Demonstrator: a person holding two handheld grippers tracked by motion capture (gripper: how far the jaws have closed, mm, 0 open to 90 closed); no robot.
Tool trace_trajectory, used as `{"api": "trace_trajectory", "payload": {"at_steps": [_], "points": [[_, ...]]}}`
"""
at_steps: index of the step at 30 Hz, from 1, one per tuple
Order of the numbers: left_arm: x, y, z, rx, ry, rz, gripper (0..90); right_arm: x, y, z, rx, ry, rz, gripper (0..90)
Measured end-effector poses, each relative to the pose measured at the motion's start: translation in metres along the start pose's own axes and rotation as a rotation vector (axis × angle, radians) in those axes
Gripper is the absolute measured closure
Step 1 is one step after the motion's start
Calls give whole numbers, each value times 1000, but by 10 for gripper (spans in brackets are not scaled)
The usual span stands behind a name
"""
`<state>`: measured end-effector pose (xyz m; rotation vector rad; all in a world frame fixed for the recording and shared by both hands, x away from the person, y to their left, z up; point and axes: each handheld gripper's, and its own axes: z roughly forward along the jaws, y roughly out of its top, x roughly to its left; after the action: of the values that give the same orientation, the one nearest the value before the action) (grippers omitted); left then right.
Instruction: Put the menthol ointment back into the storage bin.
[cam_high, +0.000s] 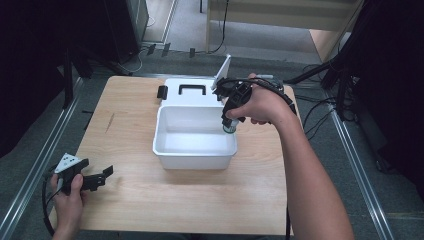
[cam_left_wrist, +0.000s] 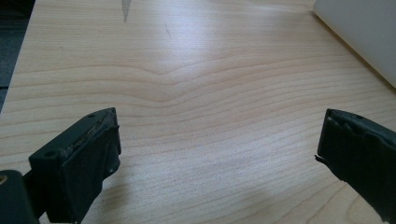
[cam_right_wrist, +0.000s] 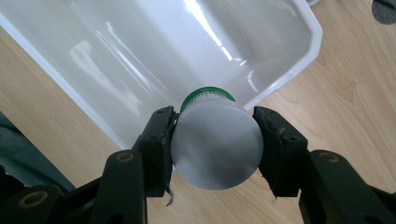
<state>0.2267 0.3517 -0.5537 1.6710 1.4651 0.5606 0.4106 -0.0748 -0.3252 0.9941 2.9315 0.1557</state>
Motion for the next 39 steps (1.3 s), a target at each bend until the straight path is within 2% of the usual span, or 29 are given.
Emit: {"api": "trace_trajectory", "payload": {"at_steps": [6, 14, 17, 23, 34, 39], "points": [[0, 0, 0, 0, -1, 3, 0, 6, 6, 6, -18, 3, -66, 518], [1, 0, 0, 3, -3, 6, 0, 11, 10, 14, -34, 7, -129, 518], [1, 0, 0, 2, -2, 6, 0, 13, 11, 22, -44, 13, -176, 518], [0, 0, 0, 0, -1, 4, 0, 13, 10, 31, -42, 9, -214, 518], [0, 0, 0, 0, -1, 5, 0, 11, 6, 52, -40, -7, -314, 518], [0, 0, 0, -1, -1, 4, 0, 12, 5, 63, -31, -22, -339, 517]]}}
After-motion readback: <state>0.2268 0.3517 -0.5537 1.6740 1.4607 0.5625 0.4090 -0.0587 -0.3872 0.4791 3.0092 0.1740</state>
